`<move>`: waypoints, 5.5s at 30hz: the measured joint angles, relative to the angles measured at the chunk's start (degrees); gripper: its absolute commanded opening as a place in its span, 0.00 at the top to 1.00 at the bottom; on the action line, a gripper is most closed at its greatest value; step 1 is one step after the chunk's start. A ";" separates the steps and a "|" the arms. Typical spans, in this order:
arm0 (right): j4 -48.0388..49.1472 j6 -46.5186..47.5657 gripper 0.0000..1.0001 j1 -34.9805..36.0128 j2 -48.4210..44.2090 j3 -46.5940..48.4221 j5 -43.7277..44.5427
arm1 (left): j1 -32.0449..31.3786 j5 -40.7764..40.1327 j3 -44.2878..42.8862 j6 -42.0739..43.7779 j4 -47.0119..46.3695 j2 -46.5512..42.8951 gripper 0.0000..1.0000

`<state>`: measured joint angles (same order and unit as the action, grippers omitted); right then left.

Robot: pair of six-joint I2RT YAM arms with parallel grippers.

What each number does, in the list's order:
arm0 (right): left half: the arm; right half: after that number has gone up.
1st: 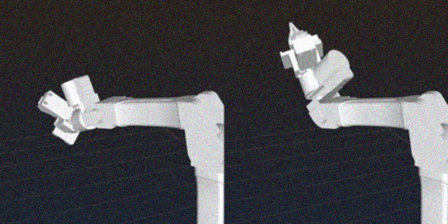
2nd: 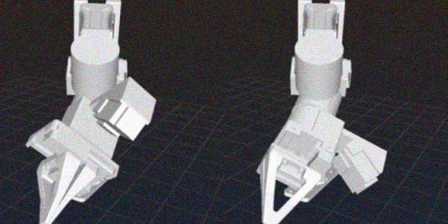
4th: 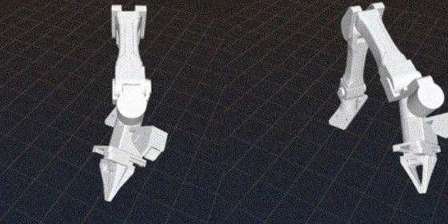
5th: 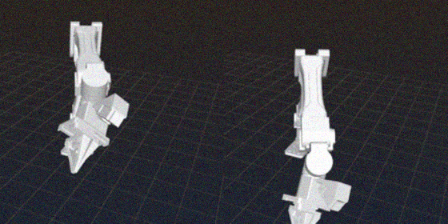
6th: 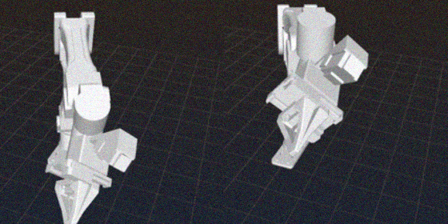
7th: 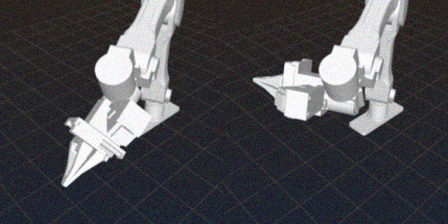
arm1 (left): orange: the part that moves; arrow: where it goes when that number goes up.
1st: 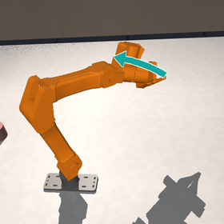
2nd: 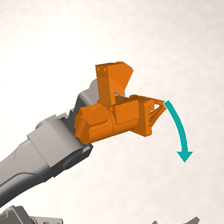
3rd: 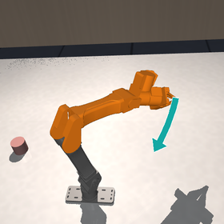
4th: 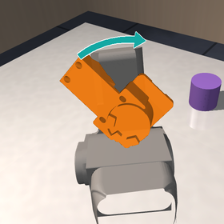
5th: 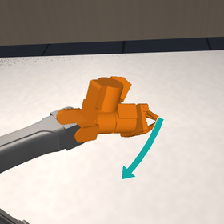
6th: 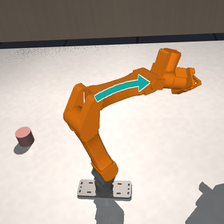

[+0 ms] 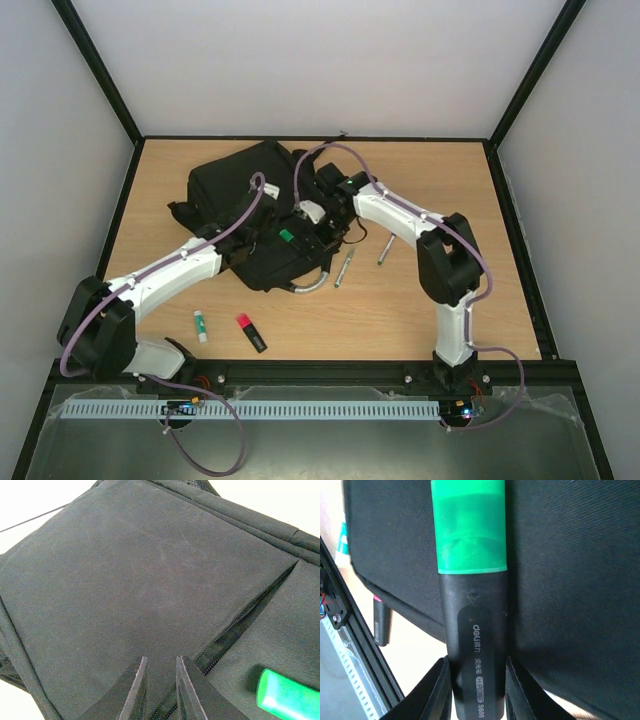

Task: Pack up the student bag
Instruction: Place the stationery in the student bag, then adjust the student bag at the center of the board.

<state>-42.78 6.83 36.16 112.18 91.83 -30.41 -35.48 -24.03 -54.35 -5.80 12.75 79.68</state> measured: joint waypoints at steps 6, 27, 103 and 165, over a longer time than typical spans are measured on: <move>-4.11 -2.58 0.99 0.79 7.32 6.71 -0.24 | 0.33 -2.80 1.53 -2.67 0.24 -1.33 0.48; -10.03 -8.22 0.98 1.16 18.03 25.66 13.62 | 15.30 8.98 9.68 -21.24 4.90 -9.99 0.30; 15.10 26.60 0.37 -9.55 -10.19 -9.81 1.20 | -1.53 -5.99 1.11 12.63 -3.32 6.21 0.98; 25.44 -3.45 0.68 -7.96 5.51 0.48 14.82 | 1.16 3.48 2.64 8.39 -6.86 4.26 0.98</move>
<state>-17.34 3.38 28.21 117.69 92.31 -15.59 -34.33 -20.56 -51.70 2.59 5.89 83.94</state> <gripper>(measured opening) 0.340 0.036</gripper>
